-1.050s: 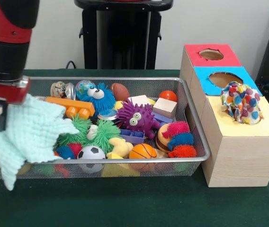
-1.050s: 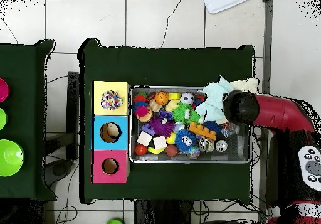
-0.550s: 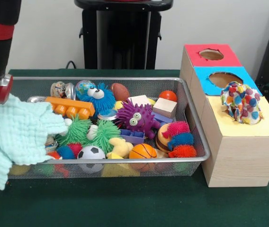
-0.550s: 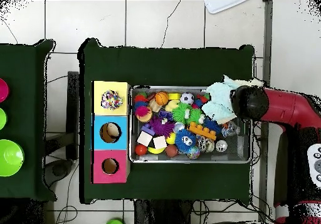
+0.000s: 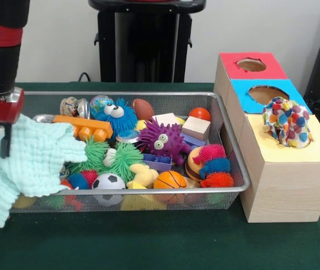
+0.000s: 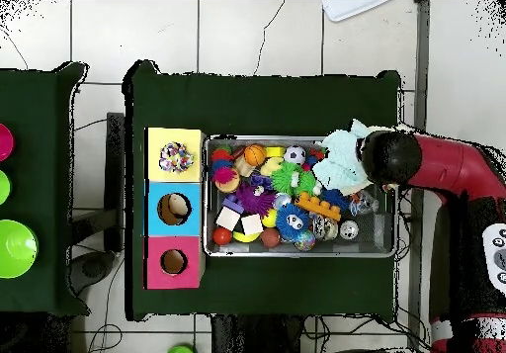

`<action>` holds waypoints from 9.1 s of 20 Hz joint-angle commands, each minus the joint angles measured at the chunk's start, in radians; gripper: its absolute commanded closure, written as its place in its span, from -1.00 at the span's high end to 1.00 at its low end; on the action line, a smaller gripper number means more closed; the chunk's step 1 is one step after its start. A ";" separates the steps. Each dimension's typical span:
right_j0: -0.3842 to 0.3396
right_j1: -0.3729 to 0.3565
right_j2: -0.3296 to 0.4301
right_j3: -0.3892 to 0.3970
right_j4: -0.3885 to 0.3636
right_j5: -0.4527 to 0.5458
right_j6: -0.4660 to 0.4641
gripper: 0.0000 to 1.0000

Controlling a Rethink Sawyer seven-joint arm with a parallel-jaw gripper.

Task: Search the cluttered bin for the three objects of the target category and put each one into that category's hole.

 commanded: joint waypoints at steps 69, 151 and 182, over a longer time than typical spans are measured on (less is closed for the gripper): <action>0.056 0.257 -0.027 0.377 0.315 -0.045 0.047 1.00; 0.199 -0.149 0.017 0.657 0.582 -0.039 0.164 -1.00; 0.304 -0.088 -0.168 0.348 0.379 0.013 0.079 1.00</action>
